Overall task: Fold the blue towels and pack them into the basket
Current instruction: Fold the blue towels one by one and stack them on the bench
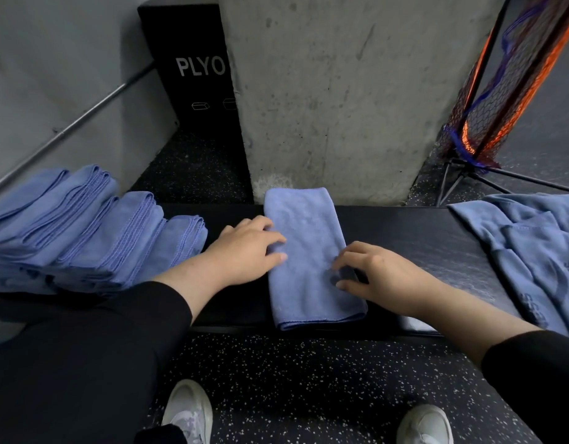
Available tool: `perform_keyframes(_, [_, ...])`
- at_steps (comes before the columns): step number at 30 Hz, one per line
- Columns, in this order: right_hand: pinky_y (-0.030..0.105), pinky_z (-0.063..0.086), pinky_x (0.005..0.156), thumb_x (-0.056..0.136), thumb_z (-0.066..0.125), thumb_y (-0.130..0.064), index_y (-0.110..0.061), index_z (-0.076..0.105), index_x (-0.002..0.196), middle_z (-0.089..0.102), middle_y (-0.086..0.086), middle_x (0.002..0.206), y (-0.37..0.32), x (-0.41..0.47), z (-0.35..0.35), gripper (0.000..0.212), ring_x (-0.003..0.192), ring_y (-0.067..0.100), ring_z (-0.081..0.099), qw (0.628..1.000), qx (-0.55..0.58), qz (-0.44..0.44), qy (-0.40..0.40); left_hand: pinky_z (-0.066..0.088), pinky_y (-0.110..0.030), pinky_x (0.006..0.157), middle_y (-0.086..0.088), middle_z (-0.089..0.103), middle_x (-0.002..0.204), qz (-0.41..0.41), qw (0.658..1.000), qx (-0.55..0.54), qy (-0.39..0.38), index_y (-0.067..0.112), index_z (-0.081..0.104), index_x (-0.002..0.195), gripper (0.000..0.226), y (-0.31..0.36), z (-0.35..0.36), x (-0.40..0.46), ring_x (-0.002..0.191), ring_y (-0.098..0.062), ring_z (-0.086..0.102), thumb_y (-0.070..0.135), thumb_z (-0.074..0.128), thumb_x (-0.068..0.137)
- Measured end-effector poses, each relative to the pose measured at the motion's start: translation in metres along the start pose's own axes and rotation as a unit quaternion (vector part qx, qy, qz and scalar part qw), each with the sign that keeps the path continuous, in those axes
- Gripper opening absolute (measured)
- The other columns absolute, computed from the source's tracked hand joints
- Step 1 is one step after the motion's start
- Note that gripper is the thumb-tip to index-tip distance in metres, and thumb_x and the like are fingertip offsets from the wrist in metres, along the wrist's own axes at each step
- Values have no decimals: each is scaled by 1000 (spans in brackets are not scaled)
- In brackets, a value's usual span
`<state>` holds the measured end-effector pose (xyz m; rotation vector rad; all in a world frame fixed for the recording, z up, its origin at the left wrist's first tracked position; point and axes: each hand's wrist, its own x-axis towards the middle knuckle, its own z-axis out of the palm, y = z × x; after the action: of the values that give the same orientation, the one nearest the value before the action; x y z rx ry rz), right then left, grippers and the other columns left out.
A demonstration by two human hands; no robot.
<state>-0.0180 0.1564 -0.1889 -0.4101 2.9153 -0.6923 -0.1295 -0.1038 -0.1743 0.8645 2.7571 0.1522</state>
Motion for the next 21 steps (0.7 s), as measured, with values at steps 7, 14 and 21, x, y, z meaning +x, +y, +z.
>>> perform_keyframes(7, [41, 43, 90, 89, 54, -58, -40, 68, 108, 52, -19, 118, 2, -6, 4, 30, 107, 10, 48, 996, -77, -23, 29, 0, -56, 124, 5, -16, 168, 9, 995, 44, -86, 45, 7, 158, 68, -8, 10, 4, 155, -18, -13, 59, 40, 101])
perform_keyframes(14, [29, 34, 99, 84, 55, -70, -42, 57, 120, 43, -26, 132, 1, -22, 8, 46, 125, 0, 41, 991, -101, -73, -47, 19, -46, 119, 3, 39, 156, 73, 994, 57, 66, 27, 57, 129, 33, 3, 15, 2, 148, -17, 30, 44, 49, 101])
perform_keyframes(21, [40, 47, 82, 77, 50, -42, -29, 61, 98, 60, -13, 108, -13, -20, 22, 27, 99, 15, 59, 975, -194, -86, 59, 27, -35, 112, 10, 46, 136, 208, 976, 46, 55, 35, 60, 131, 52, 18, 30, -36, 128, -9, 41, 63, 35, 95])
